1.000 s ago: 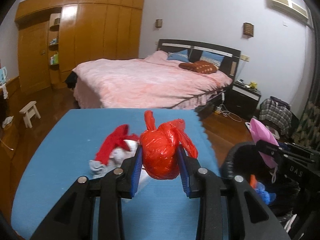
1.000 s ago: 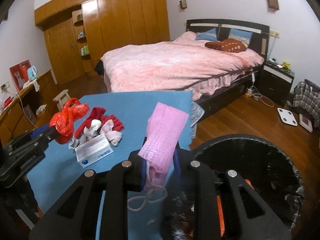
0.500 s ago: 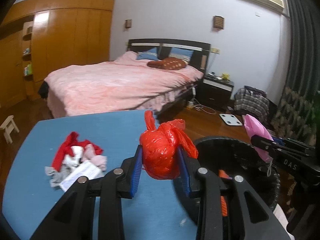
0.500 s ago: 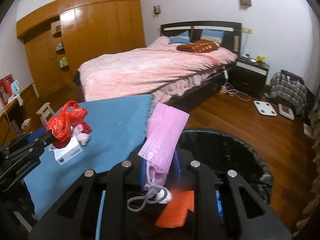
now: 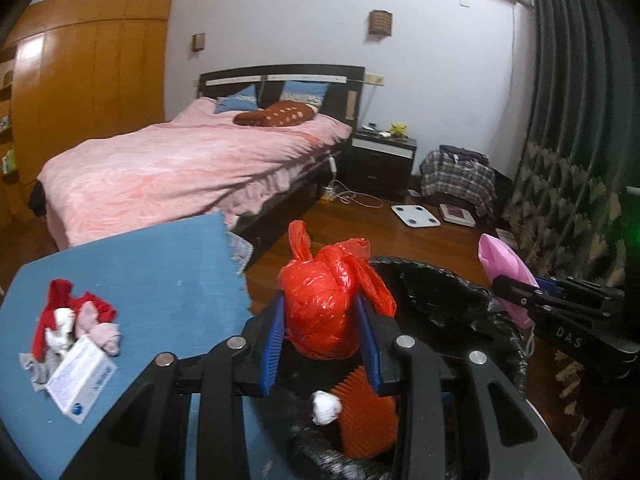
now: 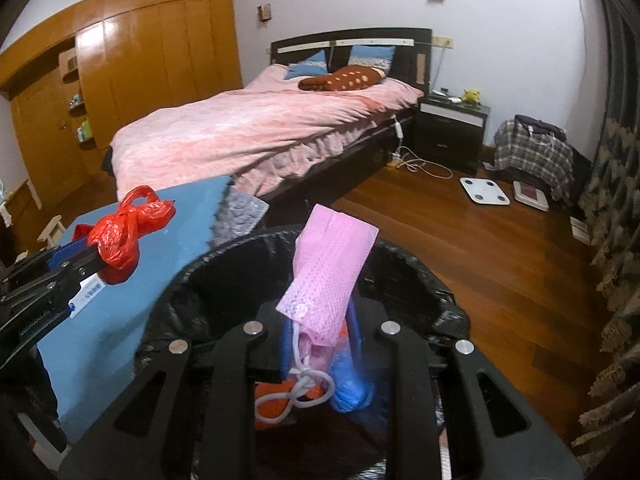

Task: Collect trash
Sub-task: 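Carry the red bag and pink mask over the trash bin and open both tools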

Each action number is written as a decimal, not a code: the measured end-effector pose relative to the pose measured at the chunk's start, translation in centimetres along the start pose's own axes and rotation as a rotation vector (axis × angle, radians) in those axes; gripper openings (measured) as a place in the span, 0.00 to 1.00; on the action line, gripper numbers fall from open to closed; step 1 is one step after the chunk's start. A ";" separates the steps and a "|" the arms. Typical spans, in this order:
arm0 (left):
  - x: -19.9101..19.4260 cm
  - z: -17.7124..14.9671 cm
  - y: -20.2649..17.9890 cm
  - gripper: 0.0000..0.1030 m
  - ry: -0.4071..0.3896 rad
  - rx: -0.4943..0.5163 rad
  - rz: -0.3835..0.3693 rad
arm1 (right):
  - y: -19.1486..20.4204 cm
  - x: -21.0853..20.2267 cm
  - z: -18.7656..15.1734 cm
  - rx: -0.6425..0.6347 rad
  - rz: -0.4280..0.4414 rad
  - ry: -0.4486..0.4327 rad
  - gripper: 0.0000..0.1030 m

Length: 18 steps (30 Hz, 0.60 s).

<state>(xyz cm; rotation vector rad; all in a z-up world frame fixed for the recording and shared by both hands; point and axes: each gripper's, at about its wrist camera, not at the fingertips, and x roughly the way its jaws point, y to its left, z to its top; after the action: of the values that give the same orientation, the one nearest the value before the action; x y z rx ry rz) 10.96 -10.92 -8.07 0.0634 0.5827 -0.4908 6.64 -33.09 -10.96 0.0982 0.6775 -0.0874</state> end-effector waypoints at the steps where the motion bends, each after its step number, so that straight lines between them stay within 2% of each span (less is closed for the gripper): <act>1: 0.5 -0.1 -0.5 0.33 0.005 0.007 -0.008 | -0.4 0.2 -0.2 0.003 -0.006 0.003 0.21; 5: 1.8 -0.1 -1.4 0.33 0.024 0.012 -0.036 | -1.7 1.1 -0.8 0.018 -0.014 0.020 0.23; 8: 2.6 -0.2 -1.9 0.38 0.043 0.011 -0.071 | -2.0 1.8 -1.0 0.021 -0.024 0.035 0.24; 10: 2.8 -0.3 -1.8 0.52 0.046 0.004 -0.082 | -2.2 2.0 -1.0 0.025 -0.031 0.039 0.40; 12: 2.7 -0.3 -1.5 0.56 0.043 -0.001 -0.084 | -2.4 2.0 -1.2 0.026 -0.037 0.036 0.48; 14: 2.5 -0.3 -1.3 0.62 0.038 -0.002 -0.081 | -2.4 2.0 -1.3 0.025 -0.049 0.031 0.60; 15: 2.4 -0.2 -1.1 0.66 0.036 -0.003 -0.075 | -2.4 2.0 -1.3 0.027 -0.054 0.028 0.70; 17: 2.1 -0.2 -0.7 0.68 0.029 -0.009 -0.061 | -2.3 1.8 -1.4 0.031 -0.043 0.021 0.78; 18: 1.9 -0.2 -0.4 0.71 0.027 -0.011 -0.056 | -2.3 1.8 -1.4 0.031 -0.037 0.017 0.85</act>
<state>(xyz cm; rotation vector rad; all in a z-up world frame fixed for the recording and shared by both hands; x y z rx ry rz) 12.10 -12.08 -9.22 0.0436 0.6151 -0.5422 6.91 -35.27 -13.26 0.1167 0.6955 -0.1333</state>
